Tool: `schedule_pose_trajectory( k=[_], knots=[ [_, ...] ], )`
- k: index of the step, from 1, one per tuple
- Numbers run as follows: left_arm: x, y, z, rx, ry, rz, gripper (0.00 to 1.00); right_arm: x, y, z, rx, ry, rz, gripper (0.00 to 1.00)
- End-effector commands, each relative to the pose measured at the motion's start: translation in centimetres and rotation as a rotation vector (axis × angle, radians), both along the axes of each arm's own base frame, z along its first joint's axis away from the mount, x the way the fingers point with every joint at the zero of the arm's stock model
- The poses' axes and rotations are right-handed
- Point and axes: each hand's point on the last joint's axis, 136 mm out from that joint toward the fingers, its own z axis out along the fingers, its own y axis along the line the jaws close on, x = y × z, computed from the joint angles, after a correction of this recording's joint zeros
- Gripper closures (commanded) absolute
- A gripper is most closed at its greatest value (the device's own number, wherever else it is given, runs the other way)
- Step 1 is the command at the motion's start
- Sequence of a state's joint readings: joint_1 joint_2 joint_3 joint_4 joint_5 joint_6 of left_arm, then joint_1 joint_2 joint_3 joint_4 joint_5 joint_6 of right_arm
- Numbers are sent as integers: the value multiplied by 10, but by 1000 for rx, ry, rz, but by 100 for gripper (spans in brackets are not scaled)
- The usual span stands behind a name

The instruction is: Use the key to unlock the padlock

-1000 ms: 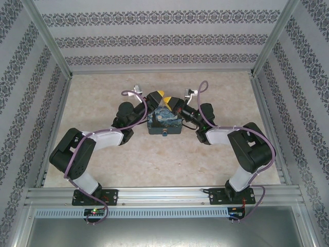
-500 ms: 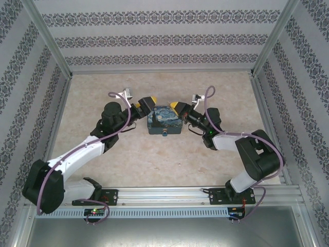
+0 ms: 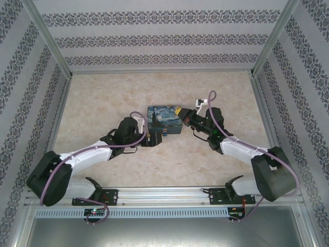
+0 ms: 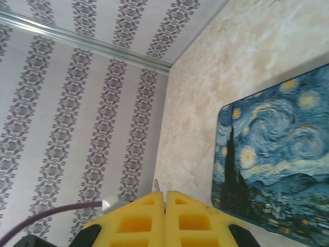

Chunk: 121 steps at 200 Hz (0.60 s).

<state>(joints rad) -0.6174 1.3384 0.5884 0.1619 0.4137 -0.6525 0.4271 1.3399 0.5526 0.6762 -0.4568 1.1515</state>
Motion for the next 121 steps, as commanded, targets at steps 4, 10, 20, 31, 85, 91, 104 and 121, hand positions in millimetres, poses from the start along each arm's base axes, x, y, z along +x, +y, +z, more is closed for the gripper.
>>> schedule_pose_trajectory(
  k=[4, 10, 20, 31, 85, 91, 104, 121],
  knots=[
    [5, -16, -11, 7, -78, -42, 13, 3, -11, -18, -72, 25, -44, 100],
    [6, -19, -14, 6, -83, -46, 14, 4, -12, -19, -73, 29, -47, 100],
    [8, -23, -19, 9, -95, -47, 15, 5, -12, -21, -73, 36, -50, 100],
    [12, -25, -24, 19, -109, -41, 16, 8, -10, -22, -70, 39, -47, 100],
    [30, -28, -37, 64, -190, -29, 20, 21, -5, -32, -57, 61, -38, 100],
    [31, -28, -40, 69, -195, -29, 20, 22, -6, -34, -56, 65, -39, 100],
    [33, -30, -44, 77, -197, -32, 21, 26, -7, -38, -54, 79, -49, 100],
    [37, -33, -50, 80, -196, -32, 21, 31, -9, -43, -42, 89, -54, 100]
  ],
)
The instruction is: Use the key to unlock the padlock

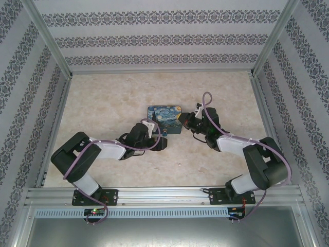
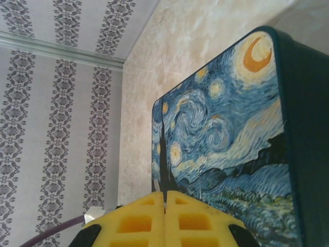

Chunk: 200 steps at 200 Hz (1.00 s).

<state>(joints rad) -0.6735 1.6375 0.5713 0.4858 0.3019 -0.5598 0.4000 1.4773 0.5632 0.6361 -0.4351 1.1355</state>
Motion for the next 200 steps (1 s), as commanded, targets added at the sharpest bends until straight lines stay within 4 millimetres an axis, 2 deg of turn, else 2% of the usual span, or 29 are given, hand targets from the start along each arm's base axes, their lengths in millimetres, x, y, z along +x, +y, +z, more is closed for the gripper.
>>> schedule_pose_trajectory(
  k=[1, 16, 107, 174, 200],
  knots=[
    [14, -11, 8, -11, -85, -14, 21, 16, -1, 14, 40, -49, -12, 100],
    [17, -14, 6, -11, -92, -12, 22, 20, -2, 8, 56, -31, -16, 100],
    [38, -27, -12, 16, -121, -25, 27, 46, -5, 4, 102, -35, -23, 100],
    [42, -38, -11, 9, -135, -70, 27, 51, -3, -4, 121, -25, -17, 100],
    [41, -46, -5, -27, -138, -95, 27, 52, -3, -6, 123, -20, -18, 100]
  ],
)
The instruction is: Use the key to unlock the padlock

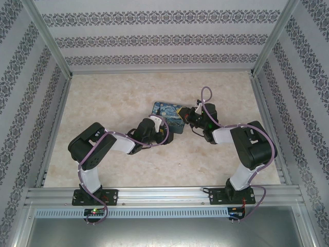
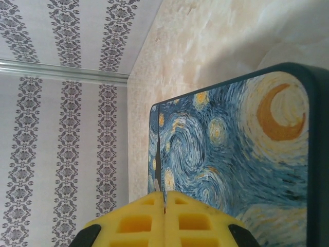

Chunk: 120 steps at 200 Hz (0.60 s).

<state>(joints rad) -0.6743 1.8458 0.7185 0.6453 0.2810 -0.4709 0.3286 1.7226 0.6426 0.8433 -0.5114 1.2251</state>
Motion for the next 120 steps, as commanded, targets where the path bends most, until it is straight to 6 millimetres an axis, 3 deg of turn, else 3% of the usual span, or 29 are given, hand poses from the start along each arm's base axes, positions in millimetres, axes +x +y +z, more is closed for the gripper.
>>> schedule_pose_trajectory(
  k=[1, 36, 98, 120],
  knots=[
    [-6, -13, -5, -15, 7, -63, 27, 8, 1, 15, 29, -56, 5, 100],
    [-2, -13, 7, -27, -20, -48, 28, 8, 1, 13, 33, -51, 3, 100],
    [14, 22, -14, 200, -78, 68, 28, 8, 1, 15, 37, -51, -1, 100],
    [18, 23, -15, 217, -91, 75, 28, 8, 0, 14, 35, -48, -1, 100]
  ],
)
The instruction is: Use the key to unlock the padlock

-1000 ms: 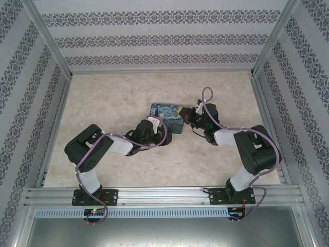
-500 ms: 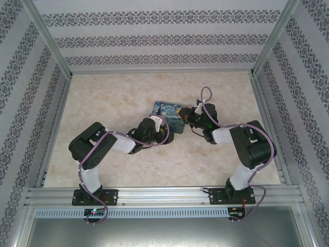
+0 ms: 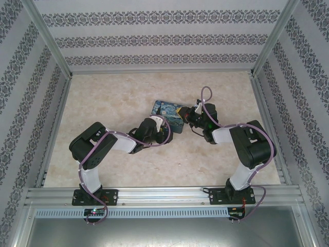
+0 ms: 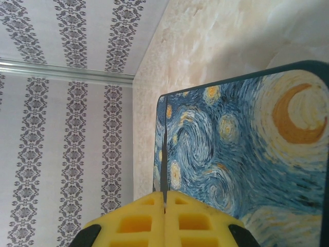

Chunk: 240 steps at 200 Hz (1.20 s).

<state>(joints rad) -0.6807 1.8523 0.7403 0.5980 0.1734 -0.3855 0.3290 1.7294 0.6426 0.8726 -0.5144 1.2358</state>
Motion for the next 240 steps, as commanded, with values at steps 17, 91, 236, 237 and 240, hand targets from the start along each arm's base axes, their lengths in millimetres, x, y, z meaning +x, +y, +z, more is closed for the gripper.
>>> schedule_pose_trajectory(
  k=[17, 91, 236, 237, 240],
  knots=[
    [8, 7, -10, 96, -17, 23, 28, 7, -1, 9, 19, -31, -3, 100],
    [-2, -40, 44, -262, 33, -122, 30, 8, -2, 6, 10, -27, -7, 100],
    [14, 3, 9, -164, 70, 81, 29, 8, -4, 2, 4, -18, -10, 100],
    [15, 3, 9, -160, 71, 82, 29, 8, -4, 2, 4, -18, -11, 100],
    [16, 4, 10, -149, 64, 82, 29, 8, -4, 1, 4, -17, -10, 100]
  ],
)
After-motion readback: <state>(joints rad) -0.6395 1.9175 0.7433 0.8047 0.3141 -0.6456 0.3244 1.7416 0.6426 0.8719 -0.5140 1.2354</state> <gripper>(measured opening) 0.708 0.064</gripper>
